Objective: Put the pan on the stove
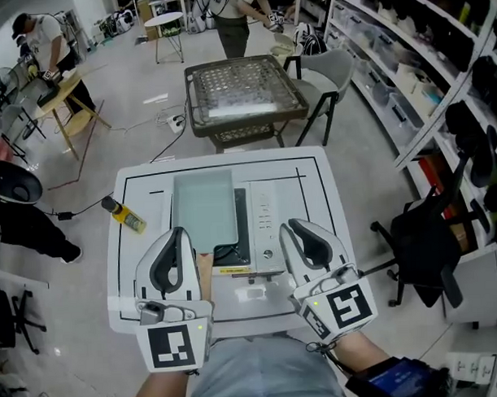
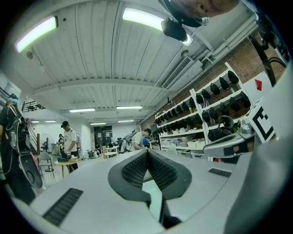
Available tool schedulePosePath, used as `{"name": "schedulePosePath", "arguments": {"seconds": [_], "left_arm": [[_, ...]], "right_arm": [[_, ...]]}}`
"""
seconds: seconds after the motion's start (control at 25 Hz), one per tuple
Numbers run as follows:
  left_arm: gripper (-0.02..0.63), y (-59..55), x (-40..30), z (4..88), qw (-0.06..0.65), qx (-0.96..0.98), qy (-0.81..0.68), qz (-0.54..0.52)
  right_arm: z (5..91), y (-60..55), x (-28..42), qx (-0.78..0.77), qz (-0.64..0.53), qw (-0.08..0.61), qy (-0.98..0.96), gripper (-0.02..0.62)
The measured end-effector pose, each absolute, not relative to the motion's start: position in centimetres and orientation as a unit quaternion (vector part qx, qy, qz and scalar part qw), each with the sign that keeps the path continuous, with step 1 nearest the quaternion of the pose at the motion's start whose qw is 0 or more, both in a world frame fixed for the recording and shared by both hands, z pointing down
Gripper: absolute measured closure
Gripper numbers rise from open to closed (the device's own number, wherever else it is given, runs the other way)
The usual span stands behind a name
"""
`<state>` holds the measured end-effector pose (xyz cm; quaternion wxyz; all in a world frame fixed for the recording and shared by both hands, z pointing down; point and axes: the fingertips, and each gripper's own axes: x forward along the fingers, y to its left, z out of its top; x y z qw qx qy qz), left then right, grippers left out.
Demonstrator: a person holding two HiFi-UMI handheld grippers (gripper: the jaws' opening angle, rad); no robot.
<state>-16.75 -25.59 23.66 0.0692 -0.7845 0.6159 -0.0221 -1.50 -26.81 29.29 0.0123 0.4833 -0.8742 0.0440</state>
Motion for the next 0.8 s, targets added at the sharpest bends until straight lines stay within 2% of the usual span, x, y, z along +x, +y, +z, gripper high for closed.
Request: {"name": "schedulePosePath", "arguments": {"seconds": [0.28, 0.8], "left_arm": [[0.589, -25.5, -15.5, 24.1, 0.062, -0.774, 0.63, -0.033], [0.589, -25.5, -14.9, 24.5, 0.063, -0.761, 0.645, -0.038]], "right_arm": [[27.7, -27.1, -0.4, 0.494, -0.008, 0.015, -0.869, 0.535], [27.9, -27.1, 0.1, 0.484, -0.008, 0.008, -0.875, 0.546]]}}
